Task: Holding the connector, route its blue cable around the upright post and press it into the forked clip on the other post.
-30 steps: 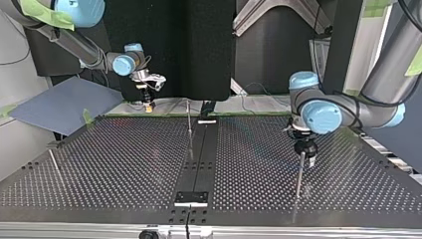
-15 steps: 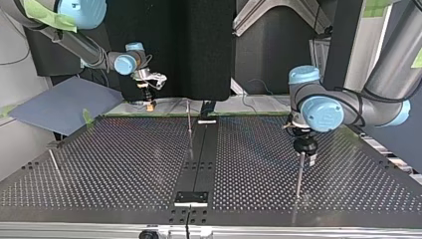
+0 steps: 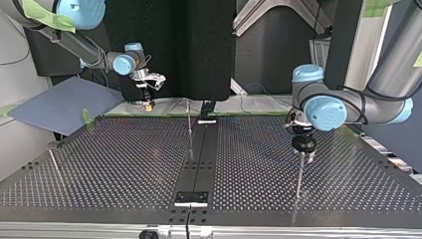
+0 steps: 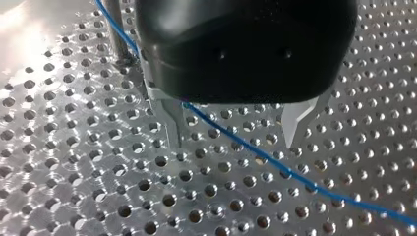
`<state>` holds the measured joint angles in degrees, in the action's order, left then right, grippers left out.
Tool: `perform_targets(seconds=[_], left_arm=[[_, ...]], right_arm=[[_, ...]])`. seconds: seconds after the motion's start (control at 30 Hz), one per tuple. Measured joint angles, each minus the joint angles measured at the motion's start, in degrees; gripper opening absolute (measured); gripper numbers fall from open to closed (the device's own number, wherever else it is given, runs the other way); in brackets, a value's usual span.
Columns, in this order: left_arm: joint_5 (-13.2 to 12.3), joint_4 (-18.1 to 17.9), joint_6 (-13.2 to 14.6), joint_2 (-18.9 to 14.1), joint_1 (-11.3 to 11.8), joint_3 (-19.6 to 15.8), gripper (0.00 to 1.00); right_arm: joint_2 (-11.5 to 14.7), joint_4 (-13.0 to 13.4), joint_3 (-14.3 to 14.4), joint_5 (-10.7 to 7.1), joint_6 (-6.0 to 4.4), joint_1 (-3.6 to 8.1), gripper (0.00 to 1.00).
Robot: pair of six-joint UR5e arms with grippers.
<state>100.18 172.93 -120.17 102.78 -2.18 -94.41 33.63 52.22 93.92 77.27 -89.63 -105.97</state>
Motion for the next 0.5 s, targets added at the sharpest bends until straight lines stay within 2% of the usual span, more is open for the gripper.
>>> perform_targets(seconds=[0.17, 0.33, 0.5], left_arm=[[-1.84, -0.11, -2.69, -0.12, 0.52, -0.3, 1.0], [-1.95, -1.28, -5.46, -1.7, 1.66, -2.14, 1.0], [-1.29, -2.68, -5.33, -4.1, 2.91, -4.58, 1.0]], right_arm=[[0.0, 0.0, -0.01, 0.0, 0.04, 0.03, 0.09], [0.0, 0.0, -0.03, 0.0, 0.05, 0.02, 0.09], [0.0, -0.02, -0.06, 0.0, 0.07, -0.04, 0.09]])
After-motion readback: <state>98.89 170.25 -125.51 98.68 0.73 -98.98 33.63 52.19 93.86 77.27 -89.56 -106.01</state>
